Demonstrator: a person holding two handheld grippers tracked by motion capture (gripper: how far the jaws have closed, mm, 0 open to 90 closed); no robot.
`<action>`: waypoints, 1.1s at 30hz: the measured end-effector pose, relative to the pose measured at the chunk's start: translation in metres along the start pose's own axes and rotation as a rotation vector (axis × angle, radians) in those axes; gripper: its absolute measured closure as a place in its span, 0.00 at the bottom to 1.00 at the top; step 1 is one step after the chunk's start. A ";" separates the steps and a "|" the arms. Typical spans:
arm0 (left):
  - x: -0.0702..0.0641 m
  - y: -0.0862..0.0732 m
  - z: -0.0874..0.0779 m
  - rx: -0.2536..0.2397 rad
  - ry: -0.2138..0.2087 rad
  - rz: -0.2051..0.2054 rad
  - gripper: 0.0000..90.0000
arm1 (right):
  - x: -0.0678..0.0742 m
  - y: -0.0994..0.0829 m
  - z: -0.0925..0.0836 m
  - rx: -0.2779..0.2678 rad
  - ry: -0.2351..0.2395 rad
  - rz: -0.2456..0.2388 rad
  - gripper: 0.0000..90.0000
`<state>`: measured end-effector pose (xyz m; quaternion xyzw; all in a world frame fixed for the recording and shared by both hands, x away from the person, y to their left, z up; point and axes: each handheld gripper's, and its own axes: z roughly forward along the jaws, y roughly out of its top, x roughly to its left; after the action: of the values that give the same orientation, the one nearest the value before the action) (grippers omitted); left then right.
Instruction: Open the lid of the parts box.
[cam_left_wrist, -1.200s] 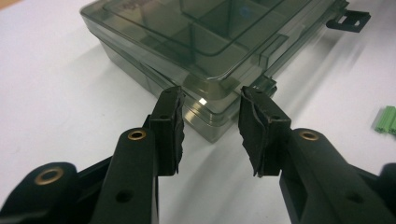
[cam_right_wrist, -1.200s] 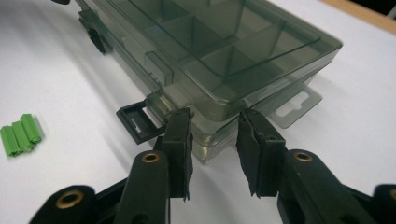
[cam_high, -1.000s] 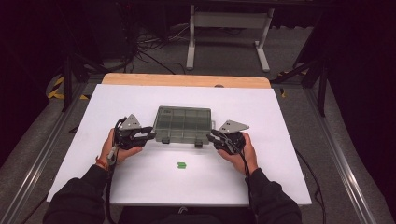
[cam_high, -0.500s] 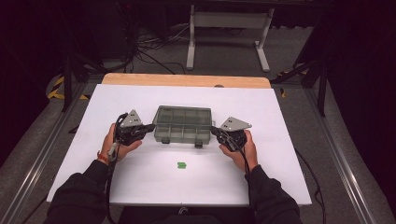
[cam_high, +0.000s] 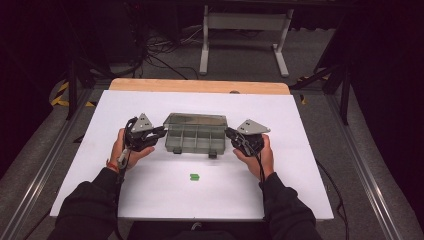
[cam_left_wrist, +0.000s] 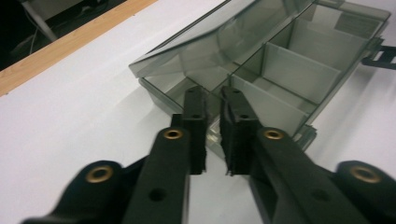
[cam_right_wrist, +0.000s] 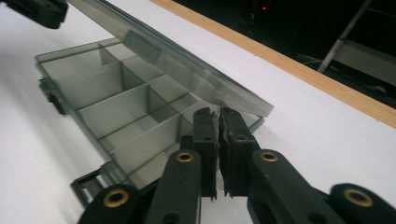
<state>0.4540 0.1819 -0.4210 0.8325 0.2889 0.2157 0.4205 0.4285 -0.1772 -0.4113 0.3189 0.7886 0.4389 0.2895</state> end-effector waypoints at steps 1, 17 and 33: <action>0.002 0.000 0.000 -0.001 0.000 -0.001 0.79 | -0.002 0.000 0.000 -0.003 -0.006 0.010 0.89; 0.010 0.026 0.004 -0.084 0.052 0.046 0.69 | -0.013 0.021 0.002 -0.015 -0.046 -0.026 0.80; 0.023 0.044 0.021 -0.069 0.043 0.043 0.72 | -0.033 0.037 0.011 -0.049 -0.021 0.007 0.80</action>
<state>0.4970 0.1634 -0.3938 0.8189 0.2722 0.2524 0.4378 0.4666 -0.1816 -0.3783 0.3190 0.7735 0.4556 0.3041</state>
